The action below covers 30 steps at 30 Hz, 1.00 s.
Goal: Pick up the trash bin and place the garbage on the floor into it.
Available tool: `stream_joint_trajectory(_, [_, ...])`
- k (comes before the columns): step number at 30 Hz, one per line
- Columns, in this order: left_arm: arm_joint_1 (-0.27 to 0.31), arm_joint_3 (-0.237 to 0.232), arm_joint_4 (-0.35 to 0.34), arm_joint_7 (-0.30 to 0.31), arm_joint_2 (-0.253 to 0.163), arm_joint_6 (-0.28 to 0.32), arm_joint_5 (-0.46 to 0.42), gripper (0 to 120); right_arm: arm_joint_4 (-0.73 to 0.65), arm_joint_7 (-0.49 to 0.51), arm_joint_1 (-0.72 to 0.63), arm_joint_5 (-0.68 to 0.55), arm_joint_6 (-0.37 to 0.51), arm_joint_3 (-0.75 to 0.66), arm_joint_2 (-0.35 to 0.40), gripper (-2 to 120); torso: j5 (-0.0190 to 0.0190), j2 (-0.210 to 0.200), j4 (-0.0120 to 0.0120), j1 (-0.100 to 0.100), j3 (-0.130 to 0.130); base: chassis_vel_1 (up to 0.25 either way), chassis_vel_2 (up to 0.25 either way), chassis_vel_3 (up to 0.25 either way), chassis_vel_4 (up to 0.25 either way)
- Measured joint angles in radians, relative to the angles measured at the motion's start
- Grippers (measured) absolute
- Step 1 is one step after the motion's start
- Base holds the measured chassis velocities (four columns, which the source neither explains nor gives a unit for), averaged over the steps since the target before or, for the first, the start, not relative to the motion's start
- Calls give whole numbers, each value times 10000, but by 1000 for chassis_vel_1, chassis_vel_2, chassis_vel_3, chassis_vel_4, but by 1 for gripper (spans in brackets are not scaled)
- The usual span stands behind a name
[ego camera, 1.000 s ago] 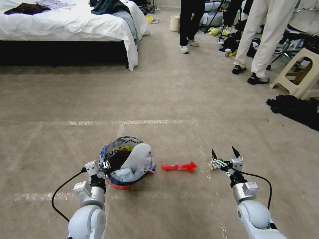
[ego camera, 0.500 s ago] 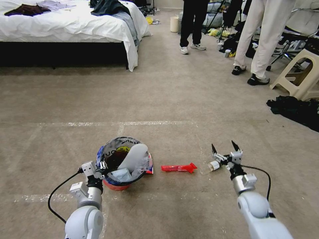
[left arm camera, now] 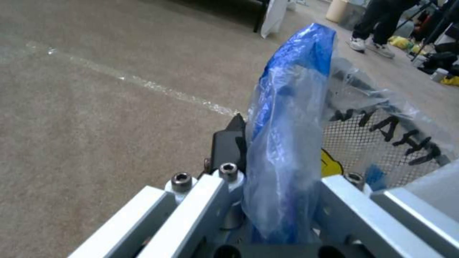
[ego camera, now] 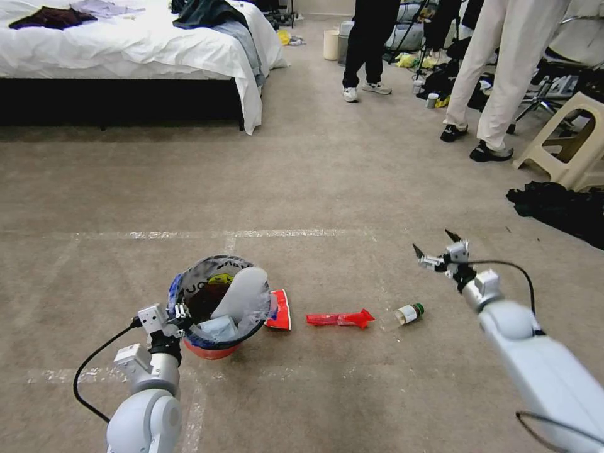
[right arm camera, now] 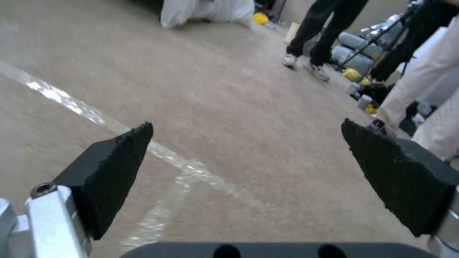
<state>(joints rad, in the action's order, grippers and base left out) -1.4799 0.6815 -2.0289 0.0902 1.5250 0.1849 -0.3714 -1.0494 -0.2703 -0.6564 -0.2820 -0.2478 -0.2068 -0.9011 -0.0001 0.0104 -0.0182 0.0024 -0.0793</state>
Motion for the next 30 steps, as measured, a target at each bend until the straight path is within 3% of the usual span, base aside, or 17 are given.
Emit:
stream_joint_trajectory(8, [-16,21,35,-2,30,2,-52,4,2242,-644,1870,384,4,1633,-526,100,2,0,0,1,-1,0,0,0,0])
stream_joint_trajectory(17, [25,42,94,-2,6,8,-128,4,2823,-1204,3578,277,1099,3523,-1229,100,-2,0,-1,1,0,0,0,0,0])
stream_joint_trajectory(20, [19,58,111,-4,31,9,-130,4,3238,-1426,4376,419,1397,4447,-1893,100,-8,2,-2,0,1,0,0,0,0])
stream_joint_trajectory(21, [5,78,107,-8,52,9,-131,4,3748,-1582,4778,653,1383,4993,-2613,100,-3,1,-3,0,0,0,0,0,0])
stream_joint_trajectory(22, [5,78,107,-8,52,9,-131,4,3748,-1582,4778,653,1383,4993,-2613,100,-3,1,-3,0,0,0,0,0,0])
stream_joint_trajectory(24, [-35,175,30,-14,78,9,-167,4,4478,-1884,5317,1000,1271,5680,-3554,100,-6,2,7,0,1,0,0,0,0])
stream_joint_trajectory(30, [-128,363,-87,-15,150,8,-257,4,5860,-2971,5920,2501,788,6277,-4606,100,-5,2,-1,0,2,0,0,0,0])
